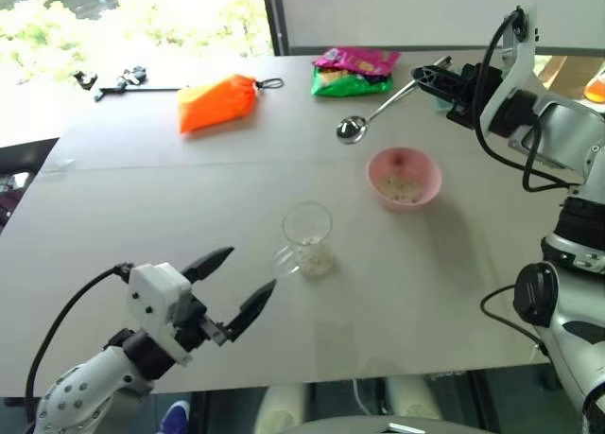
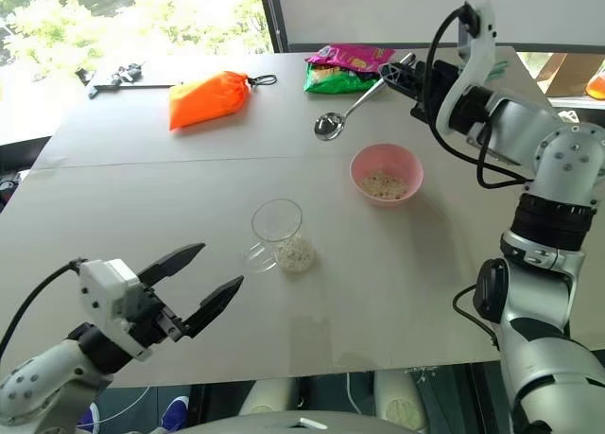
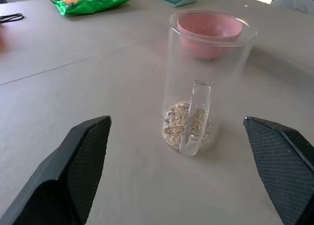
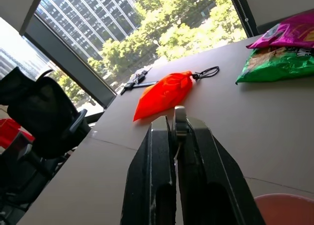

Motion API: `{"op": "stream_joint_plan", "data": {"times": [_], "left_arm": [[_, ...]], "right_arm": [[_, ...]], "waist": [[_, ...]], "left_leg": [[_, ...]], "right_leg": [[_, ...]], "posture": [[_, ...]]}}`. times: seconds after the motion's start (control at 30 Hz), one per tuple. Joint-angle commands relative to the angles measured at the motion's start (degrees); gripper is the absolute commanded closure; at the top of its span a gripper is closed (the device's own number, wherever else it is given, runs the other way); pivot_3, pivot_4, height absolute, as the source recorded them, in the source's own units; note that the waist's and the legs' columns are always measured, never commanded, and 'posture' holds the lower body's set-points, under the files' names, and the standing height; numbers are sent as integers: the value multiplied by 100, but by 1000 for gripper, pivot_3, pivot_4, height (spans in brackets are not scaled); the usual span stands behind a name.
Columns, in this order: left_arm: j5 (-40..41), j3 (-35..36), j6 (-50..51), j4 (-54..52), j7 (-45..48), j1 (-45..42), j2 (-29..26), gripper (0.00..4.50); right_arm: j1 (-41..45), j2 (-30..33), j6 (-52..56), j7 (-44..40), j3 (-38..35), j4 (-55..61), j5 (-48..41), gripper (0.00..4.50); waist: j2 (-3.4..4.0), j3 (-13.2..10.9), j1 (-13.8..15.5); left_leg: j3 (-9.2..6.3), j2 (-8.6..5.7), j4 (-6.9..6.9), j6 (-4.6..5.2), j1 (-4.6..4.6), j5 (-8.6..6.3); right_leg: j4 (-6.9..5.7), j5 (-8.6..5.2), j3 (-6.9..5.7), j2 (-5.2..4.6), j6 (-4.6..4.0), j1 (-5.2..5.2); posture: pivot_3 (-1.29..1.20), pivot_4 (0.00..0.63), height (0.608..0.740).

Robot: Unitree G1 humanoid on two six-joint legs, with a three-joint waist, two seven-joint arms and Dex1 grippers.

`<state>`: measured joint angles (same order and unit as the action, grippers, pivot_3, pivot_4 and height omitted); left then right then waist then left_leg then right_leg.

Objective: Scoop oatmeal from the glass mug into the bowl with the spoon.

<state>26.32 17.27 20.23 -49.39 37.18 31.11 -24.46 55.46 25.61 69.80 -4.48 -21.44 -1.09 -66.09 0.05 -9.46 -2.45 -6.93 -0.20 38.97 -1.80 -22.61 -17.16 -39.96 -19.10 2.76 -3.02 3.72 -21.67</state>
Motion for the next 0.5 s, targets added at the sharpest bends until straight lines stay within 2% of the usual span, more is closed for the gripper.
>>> {"op": "stream_joint_plan", "data": {"times": [0.03,0.17,0.5], "left_arm": [[-702,-702,-520,266,-362,-126,239,29],[-1087,-918,-749,539,-640,-227,356,29],[-1361,-1207,-649,542,-1464,-558,810,29]], "right_arm": [[4,105,-12,47,-271,316,-276,4500],[-58,199,6,120,-328,360,-348,4500],[-136,260,-29,171,-313,416,-391,4500]], "waist": [[0,0,-1],[1,0,-3],[0,0,-4]], "left_leg": [[1,0,0,7,0,-4],[0,1,-3,13,0,-7],[1,1,-3,13,-1,-8]], "right_leg": [[1,0,0,0,0,0],[-1,0,0,0,0,-2],[1,0,-1,0,0,-2]], "posture": [[0,150,740],[0,150,740],[0,150,740]]}}
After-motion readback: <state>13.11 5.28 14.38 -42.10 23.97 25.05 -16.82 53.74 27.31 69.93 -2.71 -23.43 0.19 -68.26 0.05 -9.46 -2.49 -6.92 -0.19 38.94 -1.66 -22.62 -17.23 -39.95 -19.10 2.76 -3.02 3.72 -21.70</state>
